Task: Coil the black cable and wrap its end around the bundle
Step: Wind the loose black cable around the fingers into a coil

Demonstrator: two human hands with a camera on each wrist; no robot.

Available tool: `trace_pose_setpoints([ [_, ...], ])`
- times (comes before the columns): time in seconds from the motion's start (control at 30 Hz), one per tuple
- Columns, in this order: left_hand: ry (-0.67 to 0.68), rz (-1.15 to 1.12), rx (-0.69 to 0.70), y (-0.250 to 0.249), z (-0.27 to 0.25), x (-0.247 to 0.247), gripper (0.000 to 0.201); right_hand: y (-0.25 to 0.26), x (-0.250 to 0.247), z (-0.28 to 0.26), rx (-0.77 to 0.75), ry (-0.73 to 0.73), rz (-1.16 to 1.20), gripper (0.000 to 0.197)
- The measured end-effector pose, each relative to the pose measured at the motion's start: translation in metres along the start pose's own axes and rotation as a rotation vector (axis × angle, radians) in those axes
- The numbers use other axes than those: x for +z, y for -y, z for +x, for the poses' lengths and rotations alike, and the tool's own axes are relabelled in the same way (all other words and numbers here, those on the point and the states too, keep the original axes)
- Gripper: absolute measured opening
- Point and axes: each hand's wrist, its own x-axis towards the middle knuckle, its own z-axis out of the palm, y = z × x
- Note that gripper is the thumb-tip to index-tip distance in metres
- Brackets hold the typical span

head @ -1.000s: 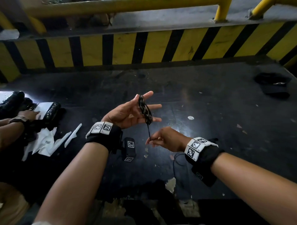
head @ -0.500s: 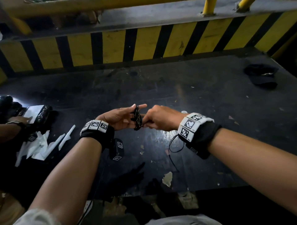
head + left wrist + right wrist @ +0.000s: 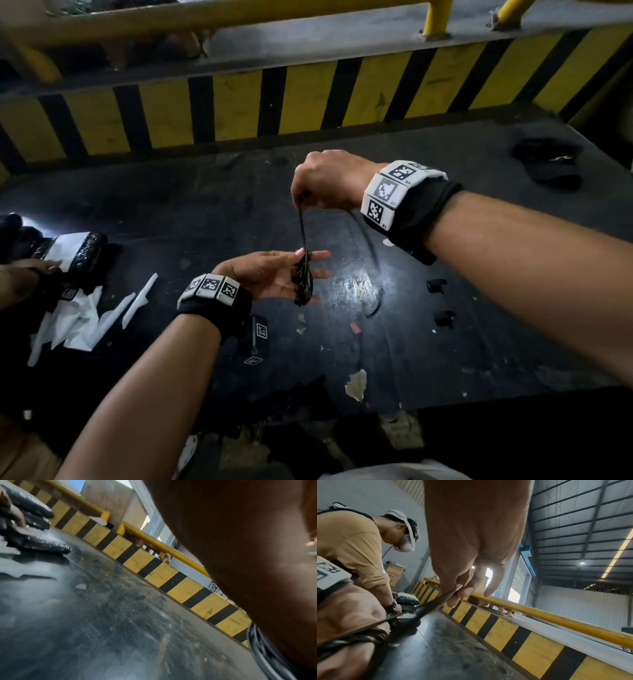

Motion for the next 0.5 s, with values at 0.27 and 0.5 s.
trace_pose_setpoints([
  [0.27, 0.194, 0.033, 0.044, 0.004, -0.013, 0.017, 0.051, -0.018, 0.026, 0.014, -0.018, -0.103, -0.033, 0.014],
  [0.5, 0.272, -0.026, 0.203, -0.014, -0.025, 0.026, 0.047, -0.021, 0.08, -0.02, 0.123, -0.082, 0.318, 0.018],
])
